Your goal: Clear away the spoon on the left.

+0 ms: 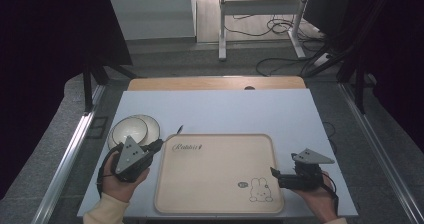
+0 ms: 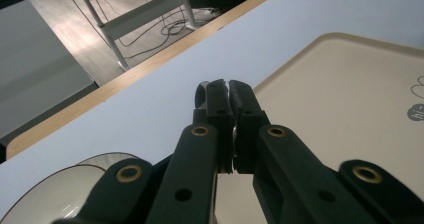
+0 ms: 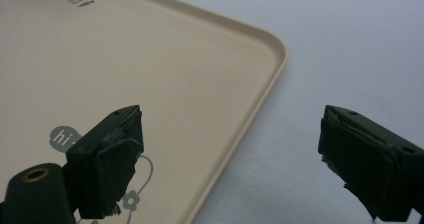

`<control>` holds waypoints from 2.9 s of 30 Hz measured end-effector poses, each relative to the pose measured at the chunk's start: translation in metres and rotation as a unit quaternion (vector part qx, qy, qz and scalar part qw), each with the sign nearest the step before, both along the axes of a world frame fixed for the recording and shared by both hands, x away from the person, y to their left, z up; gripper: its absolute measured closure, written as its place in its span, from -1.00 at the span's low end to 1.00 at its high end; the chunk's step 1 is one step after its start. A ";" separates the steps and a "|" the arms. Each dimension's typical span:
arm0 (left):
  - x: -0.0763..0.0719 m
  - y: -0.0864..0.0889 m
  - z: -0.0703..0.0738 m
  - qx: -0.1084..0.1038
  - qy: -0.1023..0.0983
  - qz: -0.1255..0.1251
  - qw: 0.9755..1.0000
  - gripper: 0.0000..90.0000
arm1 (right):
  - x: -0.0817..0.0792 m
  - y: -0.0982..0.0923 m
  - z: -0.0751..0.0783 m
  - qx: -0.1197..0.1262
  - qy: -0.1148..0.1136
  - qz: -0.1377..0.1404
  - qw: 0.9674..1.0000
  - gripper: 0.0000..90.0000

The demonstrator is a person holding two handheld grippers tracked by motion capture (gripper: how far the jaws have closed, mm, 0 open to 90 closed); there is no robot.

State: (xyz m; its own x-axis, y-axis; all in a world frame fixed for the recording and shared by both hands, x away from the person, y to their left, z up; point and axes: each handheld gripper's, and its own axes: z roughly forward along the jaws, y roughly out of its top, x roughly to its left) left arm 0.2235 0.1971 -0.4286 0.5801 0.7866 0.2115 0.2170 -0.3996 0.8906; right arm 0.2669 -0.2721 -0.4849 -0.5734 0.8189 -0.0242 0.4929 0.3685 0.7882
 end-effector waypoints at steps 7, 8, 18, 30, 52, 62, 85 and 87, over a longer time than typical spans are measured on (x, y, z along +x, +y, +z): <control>0.003 -0.010 -0.003 0.007 0.006 -0.012 1.000 0.98 | 0.000 0.000 0.000 0.001 0.000 0.001 1.000 -0.75; 0.003 -0.012 -0.004 0.006 0.008 -0.013 1.000 0.98 | 0.000 0.000 0.000 0.001 -0.001 0.001 1.000 -0.75; 0.003 -0.025 -0.010 0.017 0.015 -0.030 0.999 0.98 | 0.000 0.000 0.000 -0.001 0.000 0.002 1.000 -0.75; 0.003 -0.034 -0.017 0.030 0.022 -0.042 0.998 0.98 | 0.000 0.000 0.000 -0.001 0.001 0.001 1.000 -0.75; 0.003 -0.046 -0.035 0.069 0.045 -0.053 0.995 0.97 | 0.000 0.000 -0.001 -0.004 0.001 0.002 1.000 -0.75; -0.002 -0.063 -0.046 0.135 0.039 -0.070 0.988 0.90 | 0.000 0.000 -0.001 -0.005 0.001 0.003 1.000 -0.75; 0.001 -0.071 -0.067 0.126 0.147 -0.103 0.976 -0.12 | -0.001 -0.001 -0.001 -0.006 0.002 0.006 1.000 -0.73; 0.001 -0.070 -0.065 0.118 0.145 -0.103 0.977 -0.23 | 0.000 -0.001 -0.001 -0.006 0.001 0.006 1.000 -0.73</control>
State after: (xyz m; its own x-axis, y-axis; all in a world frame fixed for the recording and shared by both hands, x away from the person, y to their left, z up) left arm 0.2241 0.1267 -0.4940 0.7839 0.5956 0.1750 0.3399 -0.6478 0.6818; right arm 0.2665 -0.2731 -0.4860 -0.5832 0.8117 -0.0326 0.4906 0.3840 0.7822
